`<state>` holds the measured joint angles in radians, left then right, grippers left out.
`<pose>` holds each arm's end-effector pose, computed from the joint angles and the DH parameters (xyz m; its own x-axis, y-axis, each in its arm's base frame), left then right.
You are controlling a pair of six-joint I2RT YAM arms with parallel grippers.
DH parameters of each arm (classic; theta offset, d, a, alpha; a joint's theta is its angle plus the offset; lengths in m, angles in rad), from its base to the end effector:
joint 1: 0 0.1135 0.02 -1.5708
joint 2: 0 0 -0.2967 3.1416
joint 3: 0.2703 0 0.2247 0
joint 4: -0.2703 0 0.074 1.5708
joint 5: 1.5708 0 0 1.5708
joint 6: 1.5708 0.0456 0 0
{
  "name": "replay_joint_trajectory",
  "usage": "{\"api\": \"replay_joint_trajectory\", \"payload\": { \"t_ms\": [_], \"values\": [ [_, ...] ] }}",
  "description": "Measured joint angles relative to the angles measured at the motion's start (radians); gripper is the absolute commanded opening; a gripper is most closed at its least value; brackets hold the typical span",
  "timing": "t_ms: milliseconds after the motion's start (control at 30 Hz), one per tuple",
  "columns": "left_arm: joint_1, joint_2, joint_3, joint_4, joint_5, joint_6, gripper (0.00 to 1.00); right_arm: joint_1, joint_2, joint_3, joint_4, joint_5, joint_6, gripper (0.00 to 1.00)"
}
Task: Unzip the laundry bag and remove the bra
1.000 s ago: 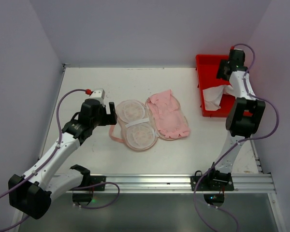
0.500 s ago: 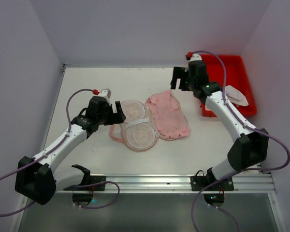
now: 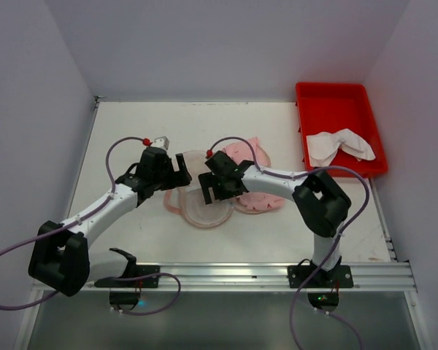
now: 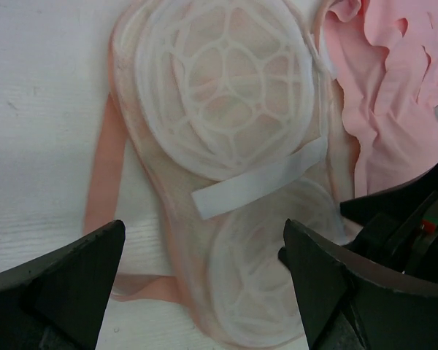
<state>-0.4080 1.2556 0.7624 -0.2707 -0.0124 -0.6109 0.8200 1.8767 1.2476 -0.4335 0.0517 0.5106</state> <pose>0.2146 -0.0921 0.2632 -0.7430 -0.3037 -0.5965 -0.0459 0.9122 -0.4072 0.2595 0.2747 0.2131 -0.8684 -0.2153 -0.4466 -0.3308 0.9226 0.1984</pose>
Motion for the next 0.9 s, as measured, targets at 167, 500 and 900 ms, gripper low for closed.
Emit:
{"api": "replay_joint_trajectory", "payload": {
  "t_ms": [167,500,900],
  "values": [
    [0.006,-0.068,-0.030,-0.055,-0.082,0.000,0.93,0.104,0.085,0.127,0.006,-0.080,0.048,0.85],
    [0.006,-0.221,-0.042,-0.082,-0.139,-0.014,0.93,0.114,-0.080,0.096,-0.021,0.051,0.051,0.93],
    [0.006,0.011,-0.072,0.010,-0.086,-0.016,0.93,0.048,-0.194,-0.164,-0.042,0.135,0.211,0.95]
  ]
}}
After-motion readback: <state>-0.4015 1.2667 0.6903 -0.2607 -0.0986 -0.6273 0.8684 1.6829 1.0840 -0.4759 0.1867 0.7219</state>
